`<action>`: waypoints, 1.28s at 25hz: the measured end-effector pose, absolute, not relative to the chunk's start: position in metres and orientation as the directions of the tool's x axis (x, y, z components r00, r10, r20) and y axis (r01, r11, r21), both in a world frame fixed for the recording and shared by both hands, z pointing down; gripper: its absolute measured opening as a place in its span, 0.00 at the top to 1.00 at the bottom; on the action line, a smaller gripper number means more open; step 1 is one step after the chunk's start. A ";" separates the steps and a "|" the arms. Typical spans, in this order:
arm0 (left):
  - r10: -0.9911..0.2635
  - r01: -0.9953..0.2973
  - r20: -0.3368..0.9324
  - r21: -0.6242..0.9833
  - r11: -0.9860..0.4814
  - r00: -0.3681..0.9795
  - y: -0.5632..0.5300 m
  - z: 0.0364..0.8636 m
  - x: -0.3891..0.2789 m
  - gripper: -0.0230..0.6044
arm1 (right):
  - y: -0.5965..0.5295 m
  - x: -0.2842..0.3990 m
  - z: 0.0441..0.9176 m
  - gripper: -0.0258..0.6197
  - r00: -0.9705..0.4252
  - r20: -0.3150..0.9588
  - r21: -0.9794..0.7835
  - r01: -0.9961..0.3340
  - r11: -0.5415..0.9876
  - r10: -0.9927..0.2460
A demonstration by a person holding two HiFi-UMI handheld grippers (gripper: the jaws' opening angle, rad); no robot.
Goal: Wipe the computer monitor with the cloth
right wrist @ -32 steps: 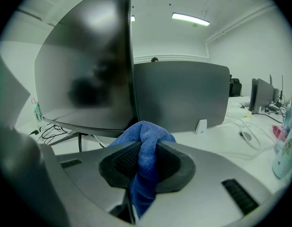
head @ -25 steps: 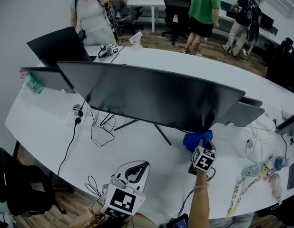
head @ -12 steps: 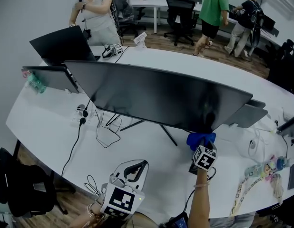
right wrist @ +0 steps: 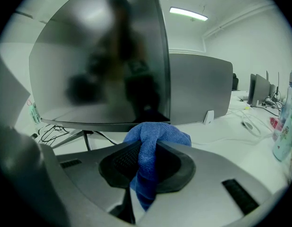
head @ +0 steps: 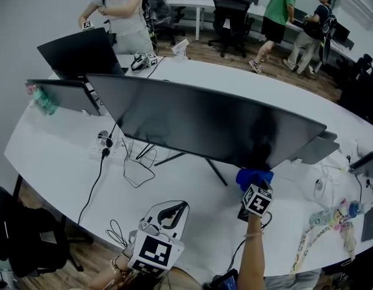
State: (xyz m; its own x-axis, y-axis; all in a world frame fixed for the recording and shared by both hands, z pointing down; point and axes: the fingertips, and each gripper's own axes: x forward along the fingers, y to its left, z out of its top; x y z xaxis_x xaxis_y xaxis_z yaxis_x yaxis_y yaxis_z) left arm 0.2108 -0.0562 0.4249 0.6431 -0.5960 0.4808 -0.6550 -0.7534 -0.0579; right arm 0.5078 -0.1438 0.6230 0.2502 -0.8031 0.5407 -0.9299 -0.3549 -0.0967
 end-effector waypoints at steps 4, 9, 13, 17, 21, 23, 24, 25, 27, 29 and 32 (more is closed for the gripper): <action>-0.589 -0.649 0.478 -0.050 -0.759 0.652 -0.060 0.423 0.206 0.95 | -0.146 0.500 0.623 0.85 0.250 0.549 -0.085 -0.933 -0.351 -0.797; -0.594 -0.655 0.476 -0.048 -0.754 0.649 -0.068 0.423 0.192 0.95 | -0.150 0.490 0.625 0.85 0.244 0.559 -0.086 -0.934 -0.348 -0.792; -0.593 -0.656 0.474 -0.040 -0.753 0.651 -0.072 0.424 0.184 0.95 | -0.154 0.482 0.625 0.85 0.242 0.562 -0.090 -0.933 -0.349 -0.791; -0.584 -0.648 0.475 -0.037 -0.760 0.658 -0.074 0.426 0.177 0.95 | -0.156 0.474 0.626 0.85 0.247 0.565 -0.077 -0.934 -0.349 -0.787; -0.587 -0.651 0.474 -0.039 -0.759 0.656 -0.079 0.426 0.167 0.95 | -0.158 0.470 0.625 0.85 0.256 0.565 -0.069 -0.933 -0.354 -0.784; -0.589 -0.650 0.476 -0.048 -0.758 0.652 -0.082 0.425 0.161 0.95 | -0.158 0.467 0.626 0.85 0.260 0.567 -0.066 -0.931 -0.358 -0.782; -0.590 -0.652 0.476 -0.044 -0.757 0.652 -0.083 0.426 0.159 0.95 | -0.159 0.466 0.626 0.85 0.261 0.568 -0.066 -0.931 -0.359 -0.781; -0.589 -0.654 0.475 -0.038 -0.756 0.653 -0.084 0.426 0.157 0.95 | -0.160 0.464 0.626 0.85 0.261 0.568 -0.066 -0.931 -0.359 -0.781; -0.589 -0.655 0.474 -0.033 -0.755 0.655 -0.085 0.426 0.153 0.95 | -0.161 0.461 0.627 0.85 0.263 0.568 -0.060 -0.932 -0.358 -0.780; -0.588 -0.655 0.473 -0.032 -0.755 0.656 -0.086 0.426 0.149 0.95 | -0.163 0.457 0.627 0.85 0.264 0.570 -0.057 -0.932 -0.358 -0.778; -0.590 -0.655 0.472 -0.035 -0.755 0.655 -0.088 0.426 0.143 0.95 | -0.165 0.452 0.627 0.85 0.262 0.570 -0.059 -0.933 -0.356 -0.779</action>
